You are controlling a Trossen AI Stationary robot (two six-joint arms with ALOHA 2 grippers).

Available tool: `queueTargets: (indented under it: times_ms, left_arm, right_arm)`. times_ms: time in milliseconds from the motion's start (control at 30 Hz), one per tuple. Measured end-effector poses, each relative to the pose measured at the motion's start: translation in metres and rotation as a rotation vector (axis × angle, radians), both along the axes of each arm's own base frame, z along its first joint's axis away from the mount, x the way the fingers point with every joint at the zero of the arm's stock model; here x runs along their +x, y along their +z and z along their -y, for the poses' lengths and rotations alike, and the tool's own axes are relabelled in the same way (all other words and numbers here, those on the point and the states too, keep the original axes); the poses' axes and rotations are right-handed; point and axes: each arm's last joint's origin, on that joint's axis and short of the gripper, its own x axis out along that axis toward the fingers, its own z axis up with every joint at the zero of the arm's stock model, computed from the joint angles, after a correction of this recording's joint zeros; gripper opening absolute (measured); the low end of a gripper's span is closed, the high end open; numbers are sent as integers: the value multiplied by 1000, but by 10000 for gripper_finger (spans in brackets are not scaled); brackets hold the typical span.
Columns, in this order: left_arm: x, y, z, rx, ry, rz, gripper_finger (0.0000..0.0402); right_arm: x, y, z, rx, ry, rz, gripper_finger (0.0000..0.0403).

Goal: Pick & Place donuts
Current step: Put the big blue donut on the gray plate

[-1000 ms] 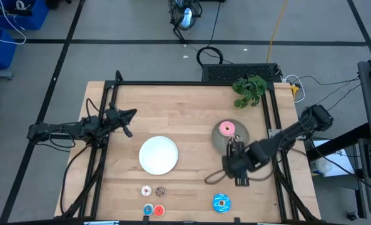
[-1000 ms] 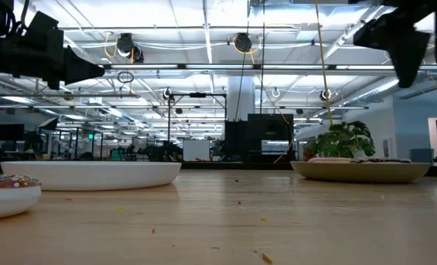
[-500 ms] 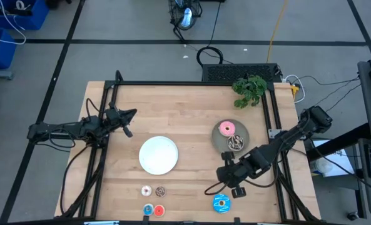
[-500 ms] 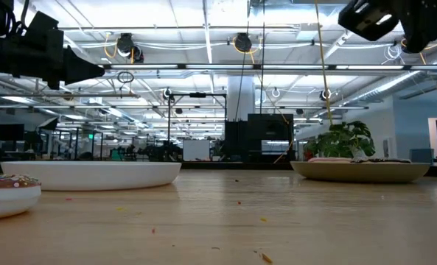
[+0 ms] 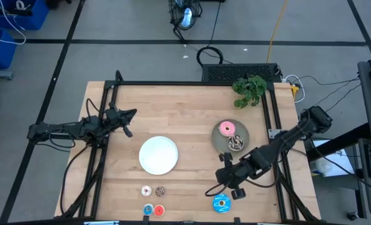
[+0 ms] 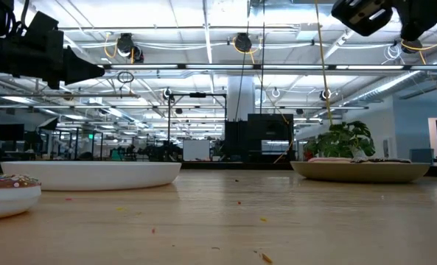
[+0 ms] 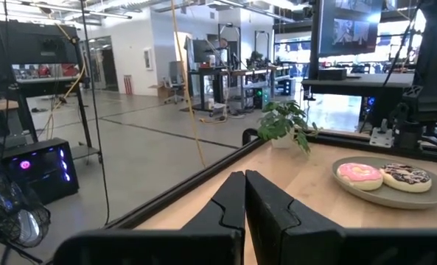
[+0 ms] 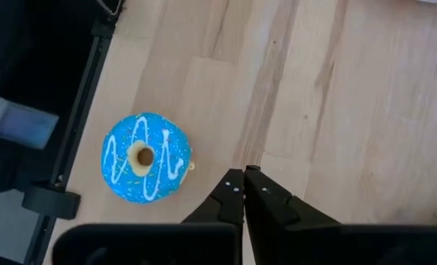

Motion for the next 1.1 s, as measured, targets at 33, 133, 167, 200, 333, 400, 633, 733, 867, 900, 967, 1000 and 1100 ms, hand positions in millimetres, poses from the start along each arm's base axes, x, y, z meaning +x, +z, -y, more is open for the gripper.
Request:
queueTargets:
  times_ms: [33,133,167,200,333,400,633,733,867,900,967,1000,1100]
  left_arm:
    - [0,0,0,-5,-1,3,17]
    - [0,0,0,-8,-1,5,17]
    - [0,0,0,-8,-1,5,17]
    - [0,0,0,-8,-1,5,17]
    - [0,0,0,-6,0,4,17]
    - [0,0,0,-6,-1,4,17]
    - [0,0,0,-19,-2,12,17]
    - [0,-1,0,-34,-4,16,17]
    - [0,-1,0,-36,-4,17,17]
    - [0,-1,0,-36,-4,17,17]
    - [0,-1,0,-36,-4,17,17]
    - [0,-1,0,-36,-4,16,17]
    - [0,-1,0,-35,-8,14,17]
  right_arm:
    - [-1,0,-1,-1,6,0,1]
    - [-3,0,-4,-1,19,0,1]
    - [-4,0,-5,-3,26,1,1]
    - [-4,0,-6,-8,35,5,1]
    - [-5,0,-8,-37,8,29,0]
    - [-4,1,-8,-18,-12,38,0]
    - [-3,16,-16,56,-77,58,0]
    - [-7,26,-24,55,-63,74,0]
    - [-12,40,-26,-8,-126,89,0]
    - [-12,43,-26,-21,-148,72,0]
    - [-12,47,-26,-48,-193,15,0]
    - [-10,48,-27,-56,-212,-15,0]
    - [1,46,-35,-64,-223,-95,0]
